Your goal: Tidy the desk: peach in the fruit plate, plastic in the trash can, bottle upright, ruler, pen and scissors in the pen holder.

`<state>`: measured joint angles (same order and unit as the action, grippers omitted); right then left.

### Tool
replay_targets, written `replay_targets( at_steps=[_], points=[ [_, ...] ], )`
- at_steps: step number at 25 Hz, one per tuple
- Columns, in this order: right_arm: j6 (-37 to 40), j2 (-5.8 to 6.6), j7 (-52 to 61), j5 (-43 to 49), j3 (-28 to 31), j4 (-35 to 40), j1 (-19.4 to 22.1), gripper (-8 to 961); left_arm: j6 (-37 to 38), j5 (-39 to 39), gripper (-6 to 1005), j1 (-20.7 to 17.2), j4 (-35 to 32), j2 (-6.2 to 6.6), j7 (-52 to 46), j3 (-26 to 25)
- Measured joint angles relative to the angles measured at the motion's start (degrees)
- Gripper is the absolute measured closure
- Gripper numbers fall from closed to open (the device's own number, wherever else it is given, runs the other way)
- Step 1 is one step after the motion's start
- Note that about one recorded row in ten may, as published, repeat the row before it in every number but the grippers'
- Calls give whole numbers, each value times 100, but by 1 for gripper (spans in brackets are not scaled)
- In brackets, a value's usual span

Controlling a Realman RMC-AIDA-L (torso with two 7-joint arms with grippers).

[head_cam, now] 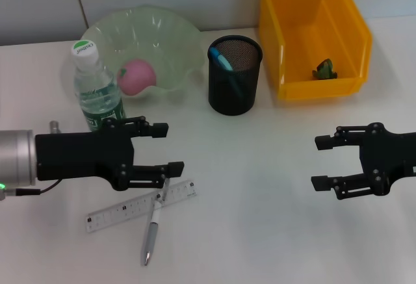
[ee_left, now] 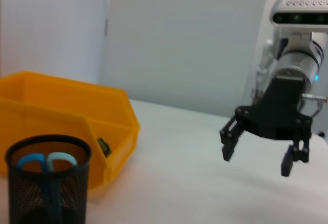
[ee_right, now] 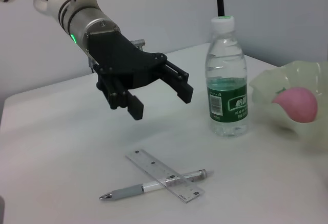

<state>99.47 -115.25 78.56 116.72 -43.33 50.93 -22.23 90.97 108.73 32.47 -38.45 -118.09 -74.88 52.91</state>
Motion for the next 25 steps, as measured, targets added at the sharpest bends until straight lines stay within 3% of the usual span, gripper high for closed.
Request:
replay_targets(
  at_steps=[5, 12, 21, 25],
  points=[
    [-18, -8, 23, 4, 0, 21, 6, 158, -45, 270, 251, 235, -9, -22, -84, 0],
    [-50, -8, 64, 8, 0, 25, -16, 158, -55, 298, 252, 277, -122, -23, -172, 79],
    [-61, -8, 116, 8, 0, 31, -48, 158, -55, 854, 253, 286, -1031, -19, -1492, 548],
    [-128, -6, 153, 8, -48, 31, -55, 158, -85, 1062, 253, 293, -1446, -30, -1998, 1007]
  ],
)
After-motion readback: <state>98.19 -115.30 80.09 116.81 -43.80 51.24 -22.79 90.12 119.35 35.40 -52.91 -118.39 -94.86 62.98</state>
